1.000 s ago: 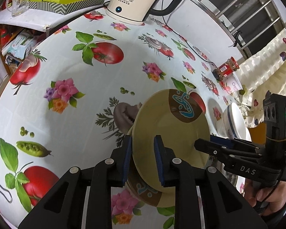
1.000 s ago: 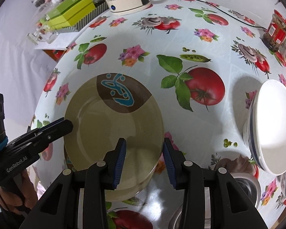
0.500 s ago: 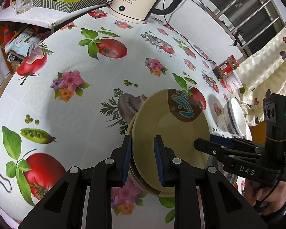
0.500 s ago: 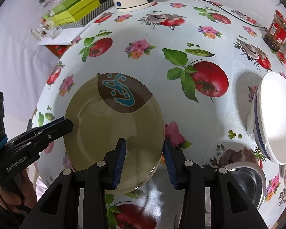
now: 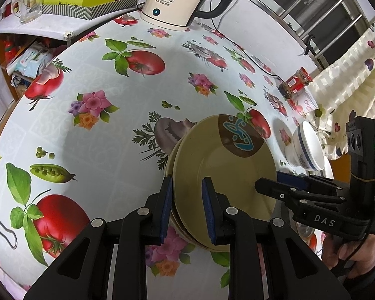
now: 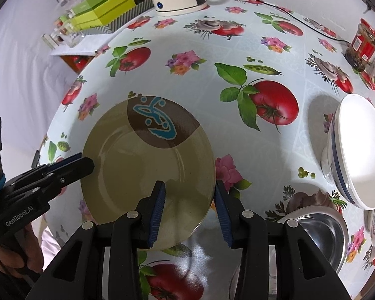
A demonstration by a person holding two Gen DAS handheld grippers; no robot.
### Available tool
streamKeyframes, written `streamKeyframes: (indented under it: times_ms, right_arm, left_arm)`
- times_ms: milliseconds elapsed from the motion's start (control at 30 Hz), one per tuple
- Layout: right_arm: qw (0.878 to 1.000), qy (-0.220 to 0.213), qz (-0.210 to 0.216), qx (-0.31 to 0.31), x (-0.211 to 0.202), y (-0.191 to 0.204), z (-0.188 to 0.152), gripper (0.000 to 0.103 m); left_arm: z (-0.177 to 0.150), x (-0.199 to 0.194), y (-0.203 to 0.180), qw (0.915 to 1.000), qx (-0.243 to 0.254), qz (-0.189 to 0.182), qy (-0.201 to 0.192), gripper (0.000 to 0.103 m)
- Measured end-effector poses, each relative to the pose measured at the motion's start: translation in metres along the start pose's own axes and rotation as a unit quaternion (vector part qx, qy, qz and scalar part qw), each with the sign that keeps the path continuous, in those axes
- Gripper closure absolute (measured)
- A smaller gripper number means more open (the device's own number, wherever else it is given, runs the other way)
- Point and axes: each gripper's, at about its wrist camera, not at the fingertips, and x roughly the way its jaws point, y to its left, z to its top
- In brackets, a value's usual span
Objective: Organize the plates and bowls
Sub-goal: 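Settle the plate on the stack and open the left tool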
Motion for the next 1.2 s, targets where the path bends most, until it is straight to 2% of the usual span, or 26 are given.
streamKeyframes:
  times_ms: [900,1200]
  right_arm:
    - [1.0,-0.011,-0.004,0.001,0.0,-0.005,-0.002,0.063]
    - [1.0,-0.026,-0.001,-0.015,-0.002,0.004,-0.003,0.063]
  left_arm:
    - [0.003,0.002,0.003,0.9997,0.005,0.023,-0.006,0.077]
    - [0.002,0.004,-0.009,0.9989,0.033,0.033,-0.009,0.076]
